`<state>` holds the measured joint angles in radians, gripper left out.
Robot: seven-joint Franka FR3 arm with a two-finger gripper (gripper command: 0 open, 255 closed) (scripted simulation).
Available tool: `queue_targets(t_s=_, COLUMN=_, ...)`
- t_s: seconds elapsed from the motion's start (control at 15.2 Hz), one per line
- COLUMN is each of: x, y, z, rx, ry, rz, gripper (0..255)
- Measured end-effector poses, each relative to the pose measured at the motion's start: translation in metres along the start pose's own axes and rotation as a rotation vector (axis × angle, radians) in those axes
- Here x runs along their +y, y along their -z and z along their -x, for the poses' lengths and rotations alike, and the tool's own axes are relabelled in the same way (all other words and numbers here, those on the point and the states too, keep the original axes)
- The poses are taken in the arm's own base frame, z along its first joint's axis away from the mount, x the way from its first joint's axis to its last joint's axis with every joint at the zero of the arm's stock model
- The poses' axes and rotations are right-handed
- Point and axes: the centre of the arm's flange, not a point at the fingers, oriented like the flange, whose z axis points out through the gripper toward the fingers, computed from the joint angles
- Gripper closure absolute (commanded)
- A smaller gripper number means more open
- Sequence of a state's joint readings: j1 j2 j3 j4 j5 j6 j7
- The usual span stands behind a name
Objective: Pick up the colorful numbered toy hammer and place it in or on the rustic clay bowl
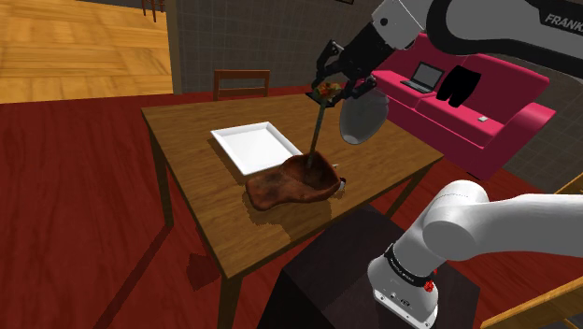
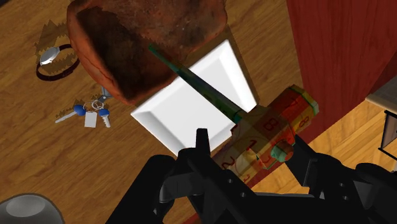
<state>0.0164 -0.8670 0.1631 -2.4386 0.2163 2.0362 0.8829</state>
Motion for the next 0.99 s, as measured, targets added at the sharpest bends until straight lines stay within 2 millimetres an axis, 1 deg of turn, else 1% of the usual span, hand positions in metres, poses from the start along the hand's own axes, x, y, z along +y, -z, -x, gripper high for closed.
queue_targets(t_s=0.13, x=0.0019, y=-0.0035, z=0.0017, rx=0.000, ry=0.000, rz=0.000, gripper=255)
queue_targets(t_s=0.46, x=0.0029, y=-0.0046, z=0.0021, rx=0.000, ry=0.000, rz=0.000, gripper=255)
queue_targets(t_s=0.53, x=0.0030, y=-0.0046, z=0.0021, rx=0.000, ry=0.000, rz=0.000, gripper=0)
queue_targets(t_s=0.92, x=0.0030, y=-0.0046, z=0.0021, rx=0.000, ry=0.000, rz=-0.001, gripper=0)
queue_targets(t_s=0.99, x=0.0027, y=0.0014, z=0.0020, rx=0.001, ry=0.000, rz=-0.001, gripper=0)
